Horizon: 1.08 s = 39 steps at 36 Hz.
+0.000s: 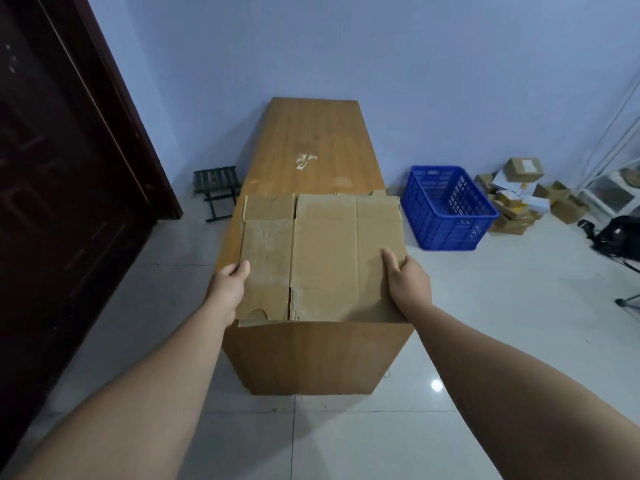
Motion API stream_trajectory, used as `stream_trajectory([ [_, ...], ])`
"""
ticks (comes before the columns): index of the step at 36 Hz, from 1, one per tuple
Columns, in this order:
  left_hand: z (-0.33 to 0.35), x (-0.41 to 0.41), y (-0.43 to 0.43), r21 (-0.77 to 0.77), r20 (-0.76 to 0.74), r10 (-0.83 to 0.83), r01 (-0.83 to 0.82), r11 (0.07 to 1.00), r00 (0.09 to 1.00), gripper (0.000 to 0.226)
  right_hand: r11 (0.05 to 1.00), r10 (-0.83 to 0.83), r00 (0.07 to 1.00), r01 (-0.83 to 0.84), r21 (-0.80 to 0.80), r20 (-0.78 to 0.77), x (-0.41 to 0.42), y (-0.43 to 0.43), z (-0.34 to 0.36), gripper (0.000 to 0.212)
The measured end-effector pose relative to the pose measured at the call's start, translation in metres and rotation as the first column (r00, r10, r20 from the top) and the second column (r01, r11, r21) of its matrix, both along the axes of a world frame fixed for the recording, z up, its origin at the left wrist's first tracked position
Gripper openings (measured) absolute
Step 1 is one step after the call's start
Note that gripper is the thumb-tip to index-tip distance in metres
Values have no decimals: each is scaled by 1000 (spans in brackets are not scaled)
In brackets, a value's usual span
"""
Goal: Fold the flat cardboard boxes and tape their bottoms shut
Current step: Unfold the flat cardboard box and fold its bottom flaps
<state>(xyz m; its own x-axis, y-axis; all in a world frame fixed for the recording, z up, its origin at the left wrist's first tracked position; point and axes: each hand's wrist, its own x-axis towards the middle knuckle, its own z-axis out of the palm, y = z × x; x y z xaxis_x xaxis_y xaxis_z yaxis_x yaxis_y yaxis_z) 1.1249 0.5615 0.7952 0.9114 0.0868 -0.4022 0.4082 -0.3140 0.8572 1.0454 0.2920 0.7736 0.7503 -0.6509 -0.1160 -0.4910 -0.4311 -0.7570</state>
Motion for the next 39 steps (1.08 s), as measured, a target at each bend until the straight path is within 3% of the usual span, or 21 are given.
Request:
stream_trajectory([
  [10, -14, 60, 3, -1, -85, 95, -96, 995, 992, 52, 995, 89, 992, -85, 46, -86, 68, -4, -16, 53],
  [25, -22, 171, -27, 70, -26, 209, -207, 976, 978, 52, 956, 242, 967, -223, 193, -83, 211, -43, -29, 43],
  [39, -26, 265, -27, 78, 11, 268, -268, 960, 963, 49, 917, 208, 976, -173, 359, -61, 299, -38, -33, 42],
])
